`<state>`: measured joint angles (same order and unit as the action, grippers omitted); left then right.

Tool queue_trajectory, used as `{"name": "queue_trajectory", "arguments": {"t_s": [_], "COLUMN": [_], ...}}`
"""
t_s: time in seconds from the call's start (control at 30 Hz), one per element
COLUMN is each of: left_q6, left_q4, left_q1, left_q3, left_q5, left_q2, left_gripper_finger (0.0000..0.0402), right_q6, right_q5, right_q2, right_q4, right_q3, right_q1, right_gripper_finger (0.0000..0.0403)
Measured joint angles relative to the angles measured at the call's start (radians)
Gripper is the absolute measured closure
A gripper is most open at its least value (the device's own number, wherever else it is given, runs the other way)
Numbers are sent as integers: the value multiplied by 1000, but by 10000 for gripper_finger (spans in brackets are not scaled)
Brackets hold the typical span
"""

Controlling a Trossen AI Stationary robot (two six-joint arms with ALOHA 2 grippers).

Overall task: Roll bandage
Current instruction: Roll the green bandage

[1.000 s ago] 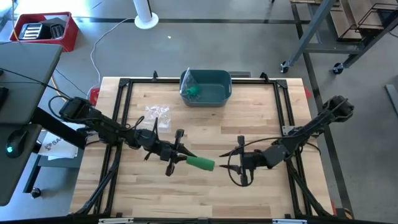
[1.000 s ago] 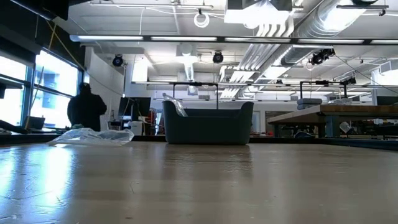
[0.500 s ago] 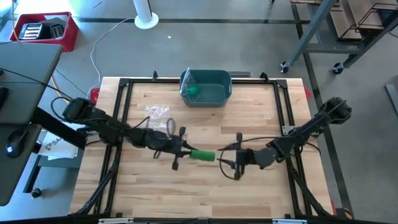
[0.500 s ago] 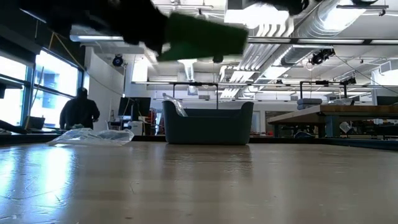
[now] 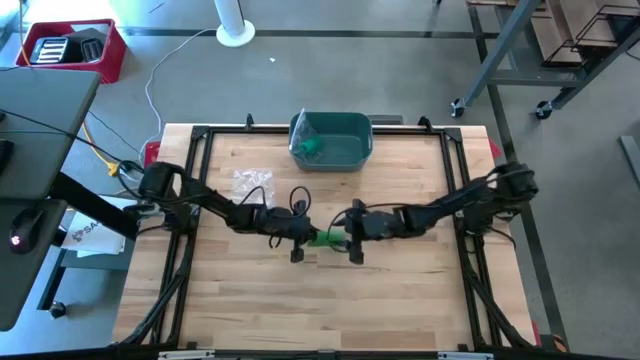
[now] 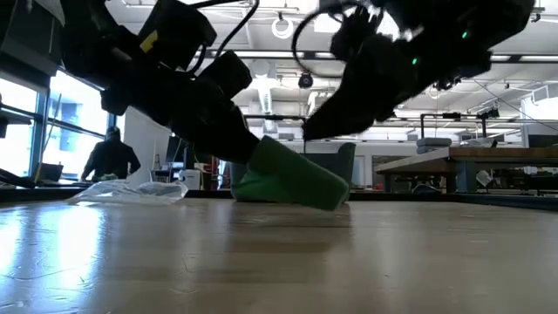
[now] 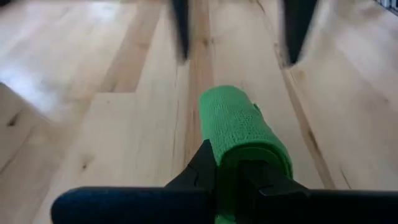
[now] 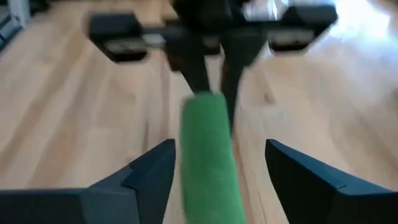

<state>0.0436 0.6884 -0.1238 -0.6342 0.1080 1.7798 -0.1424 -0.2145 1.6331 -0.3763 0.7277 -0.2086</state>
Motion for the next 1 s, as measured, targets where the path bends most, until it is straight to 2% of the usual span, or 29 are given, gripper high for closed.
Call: {"name": "queue_trajectory", "arguments": {"t_s": [0.2,0.43,0.6,0.8,1.0], "left_q6": [-2,9,16,16,17], "left_q4": [13,22,8,-101,-321], "left_q1": [-8,-8,-7,5,43], "left_q3": [0,0,0,-3,4], "left_q5": [4,6,7,7,6], "left_q2": [7,4,4,1,-31], "left_gripper_finger": [381,353,329,297,264], "right_q6": [-15,-15,-15,-16,-70], "right_q5": [153,200,208,208,211], "right_q2": [92,158,169,154,138], "right_q4": [-13,-32,-30,-6,92], "right_q3": [0,0,0,0,-1], "right_q1": [70,85,85,84,84], "right_gripper_finger": [157,166,222,306,332]}}
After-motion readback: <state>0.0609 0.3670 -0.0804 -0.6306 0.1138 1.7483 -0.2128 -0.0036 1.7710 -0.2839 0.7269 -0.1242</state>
